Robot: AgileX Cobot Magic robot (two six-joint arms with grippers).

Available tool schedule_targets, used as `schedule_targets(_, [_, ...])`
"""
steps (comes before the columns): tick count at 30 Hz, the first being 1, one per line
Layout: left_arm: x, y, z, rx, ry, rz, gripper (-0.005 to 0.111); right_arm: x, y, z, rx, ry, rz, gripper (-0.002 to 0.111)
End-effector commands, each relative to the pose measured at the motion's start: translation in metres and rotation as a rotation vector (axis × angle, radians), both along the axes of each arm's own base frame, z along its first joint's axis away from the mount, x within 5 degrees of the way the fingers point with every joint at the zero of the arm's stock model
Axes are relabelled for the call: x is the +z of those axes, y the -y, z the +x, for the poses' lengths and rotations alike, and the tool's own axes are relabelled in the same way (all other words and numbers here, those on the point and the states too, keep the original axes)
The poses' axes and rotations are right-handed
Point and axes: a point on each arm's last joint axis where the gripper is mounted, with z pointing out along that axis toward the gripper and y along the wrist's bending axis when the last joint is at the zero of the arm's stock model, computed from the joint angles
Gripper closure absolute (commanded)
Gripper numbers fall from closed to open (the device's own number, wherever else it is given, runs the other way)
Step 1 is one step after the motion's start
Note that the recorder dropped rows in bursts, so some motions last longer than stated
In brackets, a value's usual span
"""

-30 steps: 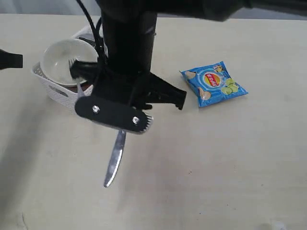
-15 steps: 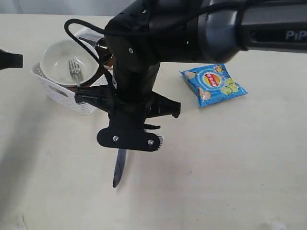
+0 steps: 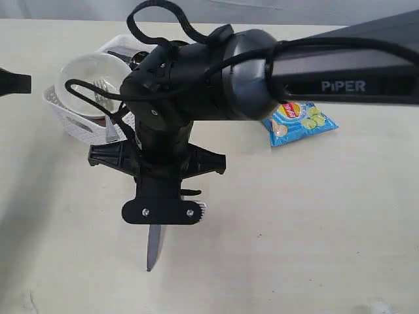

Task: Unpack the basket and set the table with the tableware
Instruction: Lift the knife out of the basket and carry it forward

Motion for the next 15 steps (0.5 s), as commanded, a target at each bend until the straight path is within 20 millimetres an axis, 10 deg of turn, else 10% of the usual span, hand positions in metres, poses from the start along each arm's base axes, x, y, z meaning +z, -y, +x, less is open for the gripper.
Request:
schedule_targets(1, [0.0, 0.0, -0.002, 0.005, -0.002, -0.009, 0.107, -0.01, 0.005, 0.018, -0.012, 0.037, 0.008, 0.109])
schedule_targets(15, [0.0, 0.0, -0.002, 0.005, -0.002, -0.009, 0.107, -0.034, 0.003, 0.039, 0.007, 0.109, 0.041, 0.109])
